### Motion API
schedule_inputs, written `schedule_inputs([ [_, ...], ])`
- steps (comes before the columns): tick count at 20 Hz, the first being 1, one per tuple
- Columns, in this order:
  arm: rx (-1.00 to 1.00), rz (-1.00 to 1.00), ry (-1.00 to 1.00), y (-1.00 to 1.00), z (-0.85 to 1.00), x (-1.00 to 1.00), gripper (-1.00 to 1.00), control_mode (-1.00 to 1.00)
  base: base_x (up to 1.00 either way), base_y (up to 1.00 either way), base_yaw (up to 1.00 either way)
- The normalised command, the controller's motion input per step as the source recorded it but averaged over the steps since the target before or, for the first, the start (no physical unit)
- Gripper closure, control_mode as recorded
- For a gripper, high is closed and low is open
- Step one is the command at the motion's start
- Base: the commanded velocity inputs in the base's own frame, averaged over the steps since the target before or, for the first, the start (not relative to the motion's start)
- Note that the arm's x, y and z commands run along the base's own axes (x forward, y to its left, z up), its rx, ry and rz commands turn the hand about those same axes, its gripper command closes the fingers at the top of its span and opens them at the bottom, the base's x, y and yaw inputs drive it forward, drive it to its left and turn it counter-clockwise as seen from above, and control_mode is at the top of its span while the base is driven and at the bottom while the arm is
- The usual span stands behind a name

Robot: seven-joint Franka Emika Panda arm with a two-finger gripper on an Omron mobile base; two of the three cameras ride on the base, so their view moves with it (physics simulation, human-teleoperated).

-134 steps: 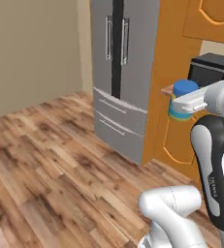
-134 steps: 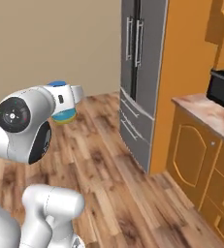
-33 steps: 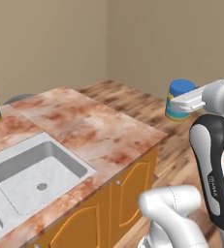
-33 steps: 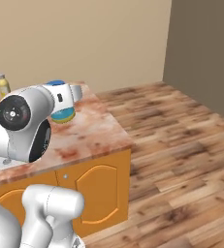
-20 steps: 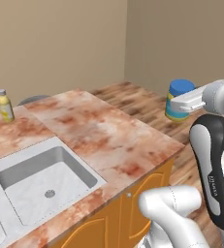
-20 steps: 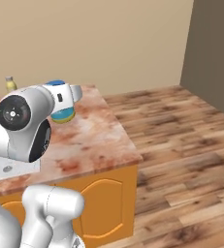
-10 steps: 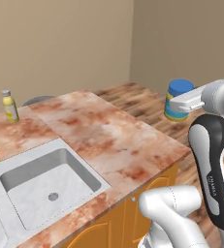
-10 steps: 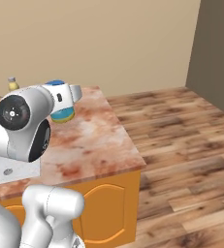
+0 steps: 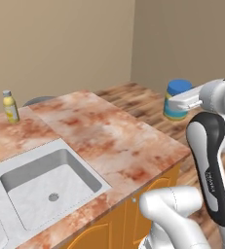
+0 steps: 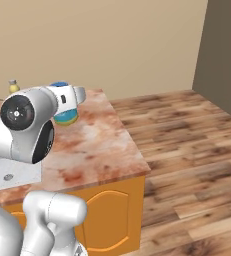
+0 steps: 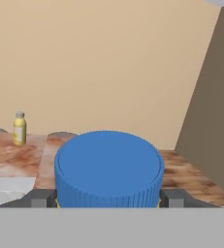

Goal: Move the mayonnaise and mustard from the cabinet to the dining counter.

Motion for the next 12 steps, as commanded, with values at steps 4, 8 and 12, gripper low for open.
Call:
schedule_inputs([
  [4, 0.00, 0.00, 0.05, 0.00, -0.31, 0.62, 1.00, -1.00, 0.00, 0.00, 0.00],
  [8, 0.00, 0.01, 0.07, 0.00, -0.54, 0.77, 1.00, -1.00, 0.00, 0.00, 0.00],
  [12, 0.01, 0.04, 0.05, 0.00, -0.63, 0.64, 1.00, -1.00, 0.00, 0.00, 0.00],
])
